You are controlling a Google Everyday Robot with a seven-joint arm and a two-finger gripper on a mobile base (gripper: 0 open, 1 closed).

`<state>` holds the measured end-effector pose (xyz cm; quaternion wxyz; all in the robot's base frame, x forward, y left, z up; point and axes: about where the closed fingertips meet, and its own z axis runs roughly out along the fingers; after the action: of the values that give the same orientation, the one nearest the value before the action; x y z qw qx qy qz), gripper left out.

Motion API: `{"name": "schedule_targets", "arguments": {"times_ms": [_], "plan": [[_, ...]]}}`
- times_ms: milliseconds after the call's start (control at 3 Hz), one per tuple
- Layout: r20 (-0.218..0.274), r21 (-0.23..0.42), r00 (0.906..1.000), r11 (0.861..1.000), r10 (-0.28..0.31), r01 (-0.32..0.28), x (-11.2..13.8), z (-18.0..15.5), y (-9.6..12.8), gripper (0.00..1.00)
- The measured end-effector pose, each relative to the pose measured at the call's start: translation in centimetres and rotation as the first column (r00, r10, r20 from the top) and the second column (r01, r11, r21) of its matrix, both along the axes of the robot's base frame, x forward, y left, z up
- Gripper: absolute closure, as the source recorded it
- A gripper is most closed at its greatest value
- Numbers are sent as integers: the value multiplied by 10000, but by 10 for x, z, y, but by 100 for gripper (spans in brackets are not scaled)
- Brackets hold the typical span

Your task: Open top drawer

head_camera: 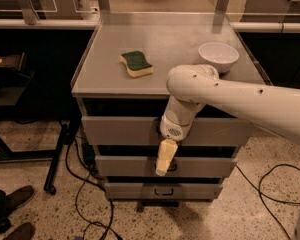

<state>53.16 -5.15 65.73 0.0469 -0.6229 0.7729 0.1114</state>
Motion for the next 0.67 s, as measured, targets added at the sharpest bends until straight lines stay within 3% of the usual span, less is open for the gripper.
{"name": "schedule_targets", "arguments": {"times_ms": [667], "plan": [[-457,-253,9990,9997,-36,24,-10,-18,-8,0]]}}
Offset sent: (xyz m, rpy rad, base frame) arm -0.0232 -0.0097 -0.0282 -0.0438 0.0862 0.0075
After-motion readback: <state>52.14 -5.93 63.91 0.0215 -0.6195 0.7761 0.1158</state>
